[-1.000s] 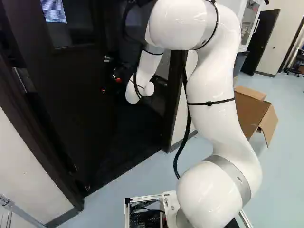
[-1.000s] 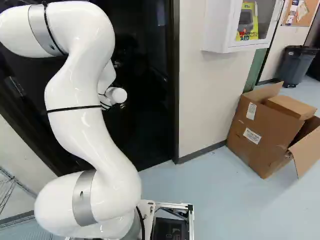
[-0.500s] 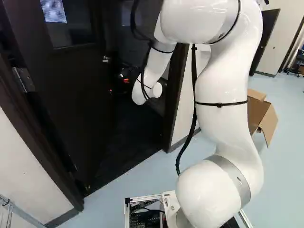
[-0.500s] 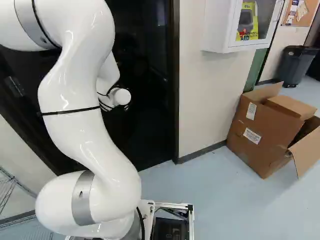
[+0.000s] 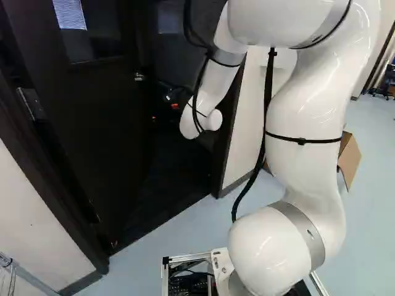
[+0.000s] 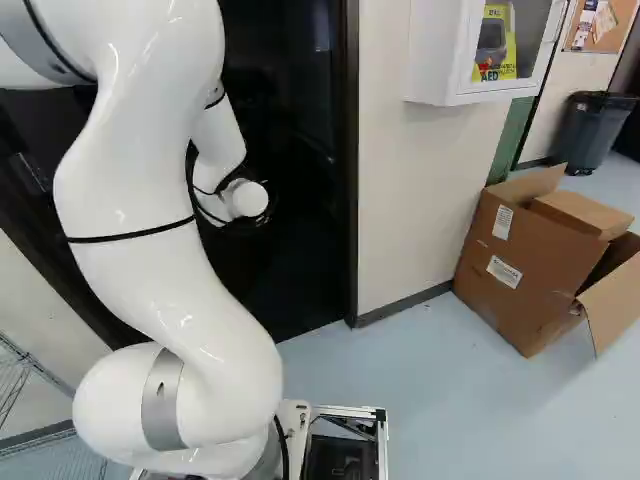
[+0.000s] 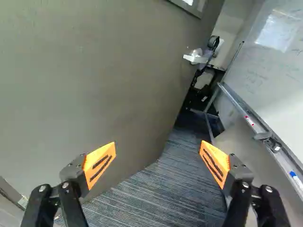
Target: Open the door and move inside
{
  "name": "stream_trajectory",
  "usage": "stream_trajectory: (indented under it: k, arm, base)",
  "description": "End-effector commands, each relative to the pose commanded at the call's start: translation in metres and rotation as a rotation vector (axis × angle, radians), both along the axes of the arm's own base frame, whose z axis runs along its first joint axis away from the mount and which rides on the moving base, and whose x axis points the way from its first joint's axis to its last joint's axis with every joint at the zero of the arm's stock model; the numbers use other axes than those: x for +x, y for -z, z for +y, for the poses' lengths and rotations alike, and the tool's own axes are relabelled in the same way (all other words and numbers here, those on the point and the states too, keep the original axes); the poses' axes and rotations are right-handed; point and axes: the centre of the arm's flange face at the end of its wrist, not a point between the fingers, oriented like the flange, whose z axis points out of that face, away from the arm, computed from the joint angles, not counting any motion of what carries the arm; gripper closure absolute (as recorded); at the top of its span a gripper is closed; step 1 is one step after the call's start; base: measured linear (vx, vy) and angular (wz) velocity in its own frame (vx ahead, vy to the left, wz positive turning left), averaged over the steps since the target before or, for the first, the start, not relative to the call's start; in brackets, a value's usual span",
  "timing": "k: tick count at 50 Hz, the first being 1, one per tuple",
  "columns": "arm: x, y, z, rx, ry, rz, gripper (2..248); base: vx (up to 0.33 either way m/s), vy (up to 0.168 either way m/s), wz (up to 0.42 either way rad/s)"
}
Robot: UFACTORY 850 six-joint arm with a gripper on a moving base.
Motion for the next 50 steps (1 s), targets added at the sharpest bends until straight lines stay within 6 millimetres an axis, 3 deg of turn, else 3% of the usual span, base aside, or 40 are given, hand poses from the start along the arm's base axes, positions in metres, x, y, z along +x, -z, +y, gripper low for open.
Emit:
stream_trajectory:
  k: [50]
  arm:
    - [-0.067,-0.005,-0.085,0.058,0.275,0.033,3]
  base:
    - [0.000,0.000,0.000]
